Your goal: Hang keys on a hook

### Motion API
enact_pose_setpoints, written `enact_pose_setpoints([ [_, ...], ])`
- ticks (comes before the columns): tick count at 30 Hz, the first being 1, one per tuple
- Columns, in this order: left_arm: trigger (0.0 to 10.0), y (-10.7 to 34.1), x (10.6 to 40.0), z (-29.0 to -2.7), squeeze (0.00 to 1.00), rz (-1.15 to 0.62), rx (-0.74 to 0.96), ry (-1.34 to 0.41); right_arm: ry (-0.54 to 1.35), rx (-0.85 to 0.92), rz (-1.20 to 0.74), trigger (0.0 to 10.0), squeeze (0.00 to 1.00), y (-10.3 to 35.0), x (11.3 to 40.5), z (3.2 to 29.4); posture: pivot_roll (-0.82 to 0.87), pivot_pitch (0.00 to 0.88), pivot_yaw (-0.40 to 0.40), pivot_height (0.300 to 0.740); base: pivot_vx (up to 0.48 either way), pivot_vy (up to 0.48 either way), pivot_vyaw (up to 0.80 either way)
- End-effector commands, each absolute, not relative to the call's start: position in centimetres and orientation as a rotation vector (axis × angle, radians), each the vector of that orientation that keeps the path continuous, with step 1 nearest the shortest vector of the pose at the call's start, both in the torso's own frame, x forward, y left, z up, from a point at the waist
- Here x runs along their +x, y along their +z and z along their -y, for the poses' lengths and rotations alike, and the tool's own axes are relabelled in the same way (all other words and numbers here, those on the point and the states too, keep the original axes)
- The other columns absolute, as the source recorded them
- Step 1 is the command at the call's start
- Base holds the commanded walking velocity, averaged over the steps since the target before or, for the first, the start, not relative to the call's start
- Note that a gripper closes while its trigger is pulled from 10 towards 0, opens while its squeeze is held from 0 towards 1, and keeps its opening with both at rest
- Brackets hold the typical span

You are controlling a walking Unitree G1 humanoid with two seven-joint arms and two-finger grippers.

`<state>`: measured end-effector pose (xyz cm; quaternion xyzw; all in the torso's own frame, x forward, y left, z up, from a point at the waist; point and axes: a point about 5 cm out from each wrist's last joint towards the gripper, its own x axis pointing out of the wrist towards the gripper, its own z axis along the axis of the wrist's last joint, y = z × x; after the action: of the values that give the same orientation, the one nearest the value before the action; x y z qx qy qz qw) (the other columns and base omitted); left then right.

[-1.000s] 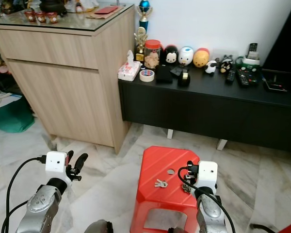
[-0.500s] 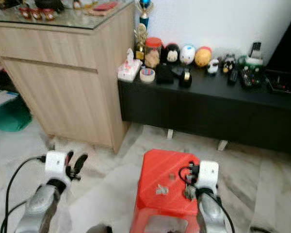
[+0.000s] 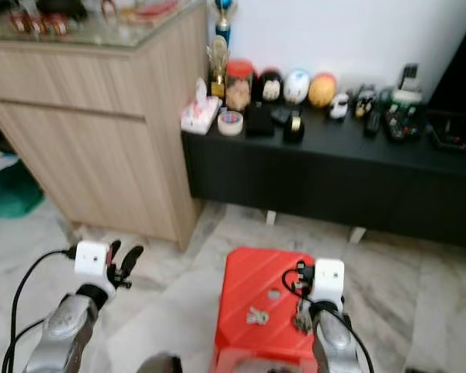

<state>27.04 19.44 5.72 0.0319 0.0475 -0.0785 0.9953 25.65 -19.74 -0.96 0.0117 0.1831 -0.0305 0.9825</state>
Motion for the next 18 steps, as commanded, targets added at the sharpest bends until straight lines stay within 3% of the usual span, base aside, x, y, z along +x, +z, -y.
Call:
enact_pose_setpoints([
  [1, 10.0, 6.1, 27.0, -19.5, 0.0, -0.088, 0.081, -0.163, -0.044, -0.004, -0.437, 10.0, 0.0, -1.8, 25.2, 19.8, 0.06, 0.0, -0.017, 0.652, 0.0, 0.0, 0.0],
  [6, 10.0, 6.2, 26.9, -19.3, 0.0, -0.09, 0.079, -0.178, -0.035, -0.012, -0.497, 10.0, 0.0, -2.5, 24.7, 19.9, 0.07, 0.0, -0.014, 0.652, 0.0, 0.0, 0.0],
  [7, 10.0, 6.2, 27.0, -19.1, 0.0, -0.092, 0.08, -0.19, -0.05, 0.012, -0.511, 10.0, 1.0, -2.7, 24.6, 20.1, 0.08, 0.0, -0.013, 0.652, 0.0, 0.0, 0.0],
  [11, 10.0, 6.6, 27.5, -18.7, 0.0, -0.089, 0.089, -0.225, -0.096, 0.079, -0.571, 10.0, 1.0, -3.2, 24.7, 20.3, 0.07, 0.0, -0.001, 0.652, 0.0, 0.0, 0.0],
  [12, 10.0, 6.7, 27.7, -18.4, 0.0, -0.088, 0.093, -0.239, -0.105, 0.074, -0.587, 10.0, 0.78, -3.3, 24.7, 20.5, 0.07, 0.0, 0.004, 0.652, 0.0, 0.0, 0.0],
  [14, 10.0, 6.7, 27.7, -18.4, 0.0, -0.088, 0.093, -0.239, -0.105, 0.074, -0.587, 10.0, 0.78, -3.3, 24.7, 20.5, 0.07, 0.0, 0.004, 0.652, 0.0, 0.0, 0.0],
  [15, 10.0, 6.7, 27.9, -18.1, 0.0, -0.088, 0.092, -0.253, -0.116, 0.078, -0.599, 10.0, 0.0, -3.3, 24.8, 20.7, 0.06, 0.0, 0.01, 0.652, 0.0, 0.0, 0.0],
  [18, 10.0, 6.7, 28.1, -17.9, 0.0, -0.089, 0.091, -0.262, -0.123, 0.082, -0.605, 10.0, 0.0, -3.3, 24.9, 20.9, 0.06, 0.0, 0.01, 0.652, 0.0, 0.0, 0.0],
])
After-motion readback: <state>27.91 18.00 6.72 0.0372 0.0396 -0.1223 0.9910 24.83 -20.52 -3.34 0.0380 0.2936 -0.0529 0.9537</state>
